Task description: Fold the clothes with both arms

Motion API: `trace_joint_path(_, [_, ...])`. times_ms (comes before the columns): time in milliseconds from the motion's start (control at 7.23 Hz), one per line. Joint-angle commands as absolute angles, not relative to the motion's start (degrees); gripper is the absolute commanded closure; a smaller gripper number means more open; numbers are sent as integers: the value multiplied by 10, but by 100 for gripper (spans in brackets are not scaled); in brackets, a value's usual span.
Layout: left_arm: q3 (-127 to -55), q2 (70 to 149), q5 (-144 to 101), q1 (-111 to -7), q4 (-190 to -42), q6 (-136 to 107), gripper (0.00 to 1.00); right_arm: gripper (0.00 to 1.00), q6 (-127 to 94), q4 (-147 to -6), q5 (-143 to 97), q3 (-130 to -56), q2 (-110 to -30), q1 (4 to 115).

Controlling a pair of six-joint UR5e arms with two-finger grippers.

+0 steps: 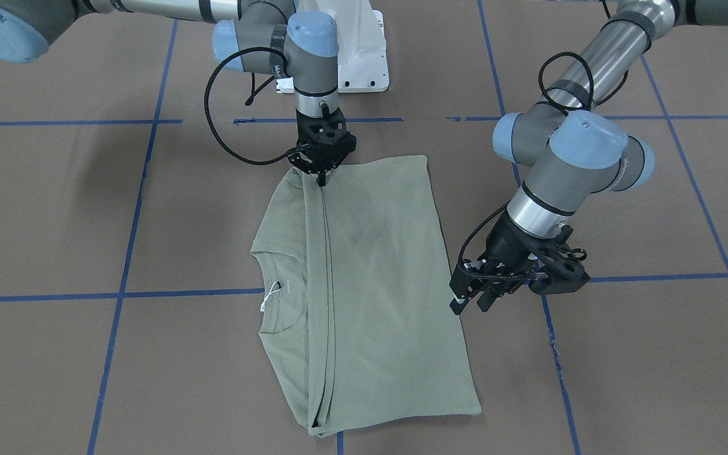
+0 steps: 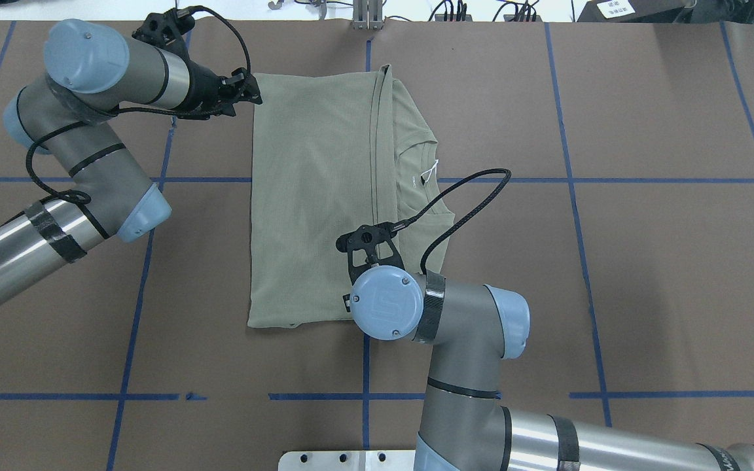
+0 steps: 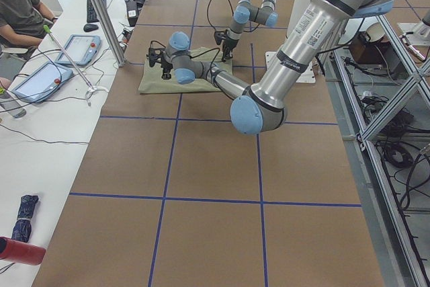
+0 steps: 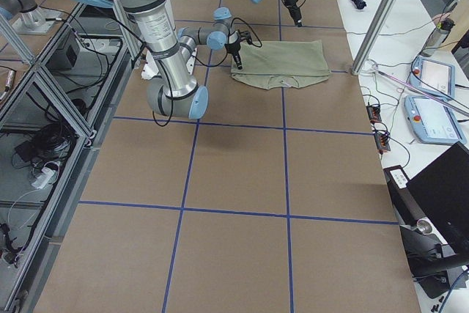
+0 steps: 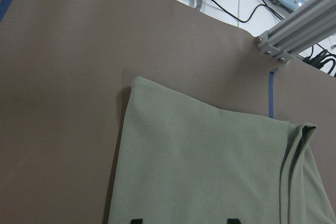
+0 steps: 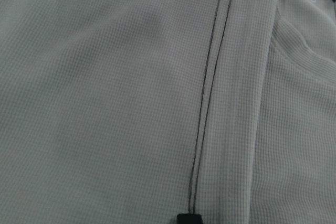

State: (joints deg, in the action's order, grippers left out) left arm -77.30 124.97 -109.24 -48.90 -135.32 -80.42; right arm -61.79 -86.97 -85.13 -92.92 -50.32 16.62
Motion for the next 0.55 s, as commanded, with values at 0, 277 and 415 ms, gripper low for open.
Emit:
trace_joint_path(0, [-773, 1248, -1092, -489, -1354, -805, 38, 100, -597, -867, -863, -941, -520, 170])
trace_joint_path(277, [-777, 1248, -1092, -488, -1354, -816, 38, 100, -574, -867, -896, -1014, -584, 194])
trace_joint_path(415, [-778, 1249, -1092, -488, -1354, -818, 38, 100, -562, -868, -904, -1041, -610, 199])
